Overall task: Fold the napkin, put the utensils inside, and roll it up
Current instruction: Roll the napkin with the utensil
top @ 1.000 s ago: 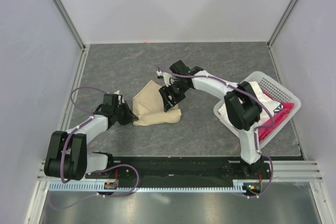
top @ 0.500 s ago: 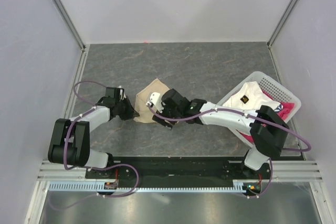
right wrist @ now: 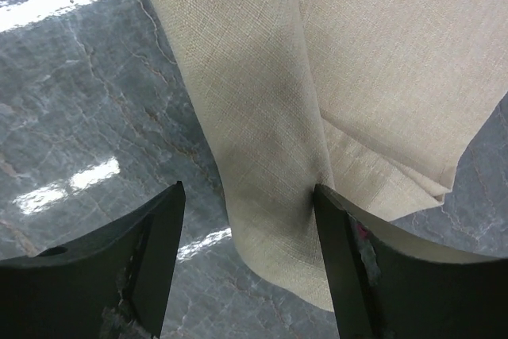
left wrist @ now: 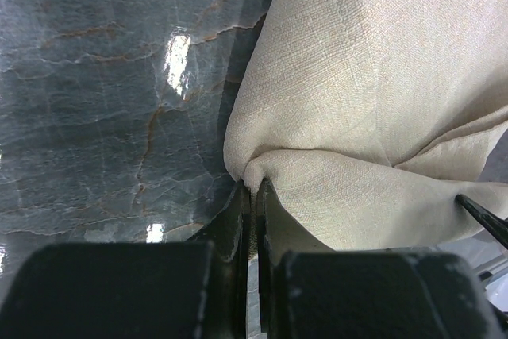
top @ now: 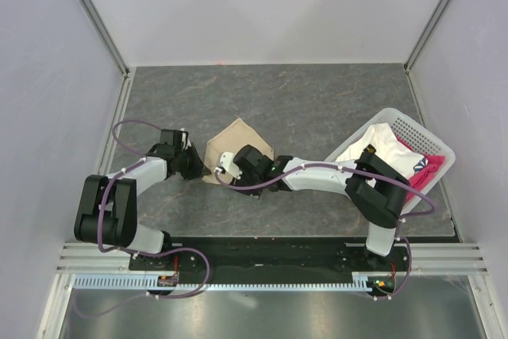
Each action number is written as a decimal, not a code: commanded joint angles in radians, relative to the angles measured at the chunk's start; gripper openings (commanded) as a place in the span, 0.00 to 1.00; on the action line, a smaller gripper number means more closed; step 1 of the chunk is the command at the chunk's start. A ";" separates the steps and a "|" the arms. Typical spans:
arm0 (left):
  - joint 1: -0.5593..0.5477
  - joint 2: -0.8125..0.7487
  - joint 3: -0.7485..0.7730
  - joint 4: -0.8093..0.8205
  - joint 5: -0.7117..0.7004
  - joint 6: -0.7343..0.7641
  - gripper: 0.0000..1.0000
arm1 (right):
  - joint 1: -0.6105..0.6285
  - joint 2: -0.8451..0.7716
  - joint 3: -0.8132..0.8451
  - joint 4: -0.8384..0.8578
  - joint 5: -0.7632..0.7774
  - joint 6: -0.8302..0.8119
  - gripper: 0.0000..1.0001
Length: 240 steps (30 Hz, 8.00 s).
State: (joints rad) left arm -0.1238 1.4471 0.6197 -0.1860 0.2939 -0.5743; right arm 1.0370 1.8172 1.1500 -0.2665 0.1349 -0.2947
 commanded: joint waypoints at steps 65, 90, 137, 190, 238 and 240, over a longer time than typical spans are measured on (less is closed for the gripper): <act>0.003 -0.080 -0.167 0.226 0.165 -0.009 0.02 | -0.276 0.240 0.326 -0.413 -0.615 0.124 0.48; 0.003 -0.025 -0.089 0.140 0.152 0.013 0.02 | 0.040 0.093 0.111 -0.043 0.042 0.008 0.69; -0.033 -0.363 -0.313 0.356 0.203 0.036 0.60 | -0.357 0.557 0.456 -0.524 -1.098 0.227 0.15; -0.039 0.001 -0.029 0.115 0.129 0.044 0.02 | 0.101 -0.137 -0.002 -0.056 0.254 0.198 0.79; -0.039 -0.269 -0.209 0.140 0.092 0.007 0.76 | -0.288 0.318 0.151 -0.323 -1.094 0.226 0.24; -0.039 -0.257 -0.218 0.158 0.114 0.004 0.76 | -0.295 0.346 0.175 -0.352 -1.106 0.217 0.24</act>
State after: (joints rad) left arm -0.1646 1.1633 0.4160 -0.0738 0.3363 -0.5575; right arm 0.7532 2.0937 1.2972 -0.5289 -0.9241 -0.0589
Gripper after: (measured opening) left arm 0.759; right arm 0.274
